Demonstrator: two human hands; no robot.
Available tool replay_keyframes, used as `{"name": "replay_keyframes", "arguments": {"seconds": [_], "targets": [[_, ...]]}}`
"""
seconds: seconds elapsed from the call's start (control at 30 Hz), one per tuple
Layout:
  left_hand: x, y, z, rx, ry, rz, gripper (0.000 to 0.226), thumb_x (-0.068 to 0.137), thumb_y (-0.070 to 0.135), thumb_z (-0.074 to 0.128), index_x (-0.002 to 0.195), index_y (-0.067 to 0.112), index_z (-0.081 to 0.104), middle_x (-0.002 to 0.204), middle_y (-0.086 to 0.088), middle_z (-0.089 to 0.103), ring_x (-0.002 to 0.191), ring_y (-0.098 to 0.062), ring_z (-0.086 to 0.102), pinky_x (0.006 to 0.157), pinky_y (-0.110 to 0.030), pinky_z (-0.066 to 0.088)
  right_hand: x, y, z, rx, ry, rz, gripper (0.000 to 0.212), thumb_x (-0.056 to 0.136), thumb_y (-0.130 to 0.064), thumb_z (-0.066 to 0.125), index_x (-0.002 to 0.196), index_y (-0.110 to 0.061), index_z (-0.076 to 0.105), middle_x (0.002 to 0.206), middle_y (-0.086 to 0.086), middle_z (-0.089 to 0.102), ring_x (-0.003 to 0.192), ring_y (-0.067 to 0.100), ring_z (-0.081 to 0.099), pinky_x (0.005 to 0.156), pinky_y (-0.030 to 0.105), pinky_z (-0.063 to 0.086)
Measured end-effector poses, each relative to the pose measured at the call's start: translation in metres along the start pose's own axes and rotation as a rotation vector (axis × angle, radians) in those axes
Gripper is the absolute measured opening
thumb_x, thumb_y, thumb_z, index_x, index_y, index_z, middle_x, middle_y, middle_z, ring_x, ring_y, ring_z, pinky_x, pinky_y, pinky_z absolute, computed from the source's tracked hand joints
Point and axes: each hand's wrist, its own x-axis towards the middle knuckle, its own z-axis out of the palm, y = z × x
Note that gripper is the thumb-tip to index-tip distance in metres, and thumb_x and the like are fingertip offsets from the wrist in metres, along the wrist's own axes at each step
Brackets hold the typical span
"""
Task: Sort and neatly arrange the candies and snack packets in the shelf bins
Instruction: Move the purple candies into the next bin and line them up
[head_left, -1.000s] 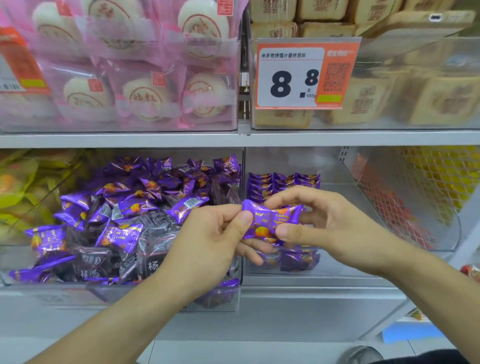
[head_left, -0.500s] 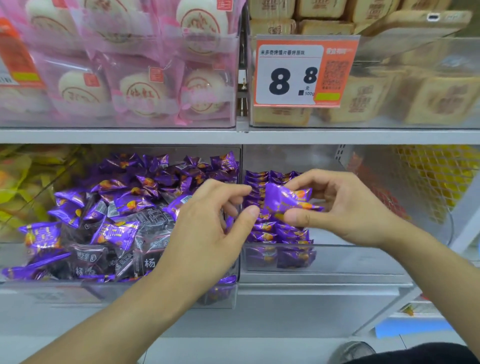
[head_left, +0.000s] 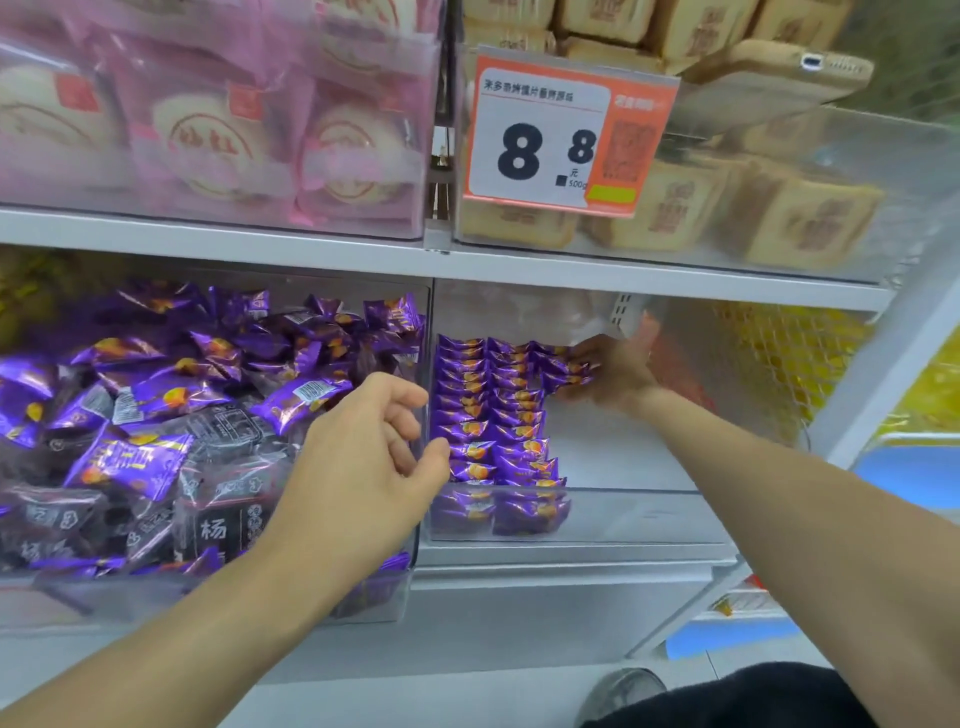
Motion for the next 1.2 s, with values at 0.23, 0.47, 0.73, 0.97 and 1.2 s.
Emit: {"name": "replay_keyframes", "arguments": {"seconds": [0.23,0.47,0.73,0.97,1.2], "targets": [[0.003,-0.002,0.0,-0.025,-0.018,-0.013,0.027,0.082,0.021,0.072,0.103,0.026,0.056,0.079,0.008,0.058,0.067,-0.005,0.056,0.065,-0.015,0.047,0.0,-0.002,0.014,0.192,0.005,0.07,0.038,0.068,0.012,0.082,0.085,-0.01,0.056,0.082,-0.006,0.06,0.071,0.001,0.056,0.053,0.006,0.046],[0.002,-0.002,-0.002,-0.047,-0.03,-0.017,0.028,0.082,0.021,0.072,0.105,0.027,0.057,0.08,0.008,0.057,0.071,-0.005,0.057,0.064,-0.022,0.05,0.004,-0.001,0.015,0.2,0.063,0.161,0.051,0.055,-0.013,0.095,0.093,-0.007,0.062,0.101,0.002,0.069,0.1,0.015,0.063,0.091,0.032,0.054],[0.001,0.001,-0.001,-0.056,-0.034,-0.029,0.028,0.083,0.021,0.072,0.106,0.027,0.056,0.082,0.009,0.056,0.072,-0.004,0.057,0.065,-0.026,0.051,-0.002,-0.002,0.015,0.313,0.089,0.223,0.049,0.063,0.007,0.087,0.106,-0.003,0.064,0.102,0.009,0.069,0.09,0.021,0.066,0.07,0.024,0.058],[0.001,0.001,-0.001,-0.061,-0.031,-0.046,0.028,0.083,0.021,0.072,0.105,0.028,0.056,0.082,0.009,0.056,0.068,-0.003,0.055,0.066,-0.028,0.051,-0.002,0.0,0.017,0.289,0.087,0.197,0.056,0.062,0.002,0.09,0.112,-0.004,0.064,0.104,0.01,0.069,0.093,0.022,0.065,0.07,0.024,0.054],[0.001,0.0,-0.001,-0.066,-0.04,-0.051,0.028,0.083,0.023,0.071,0.106,0.029,0.055,0.084,0.008,0.056,0.072,-0.004,0.056,0.068,-0.03,0.052,0.001,0.001,0.021,0.161,0.109,0.281,0.052,0.065,-0.017,0.092,0.103,-0.006,0.059,0.085,0.012,0.072,0.069,0.022,0.067,0.079,0.041,0.059]]}}
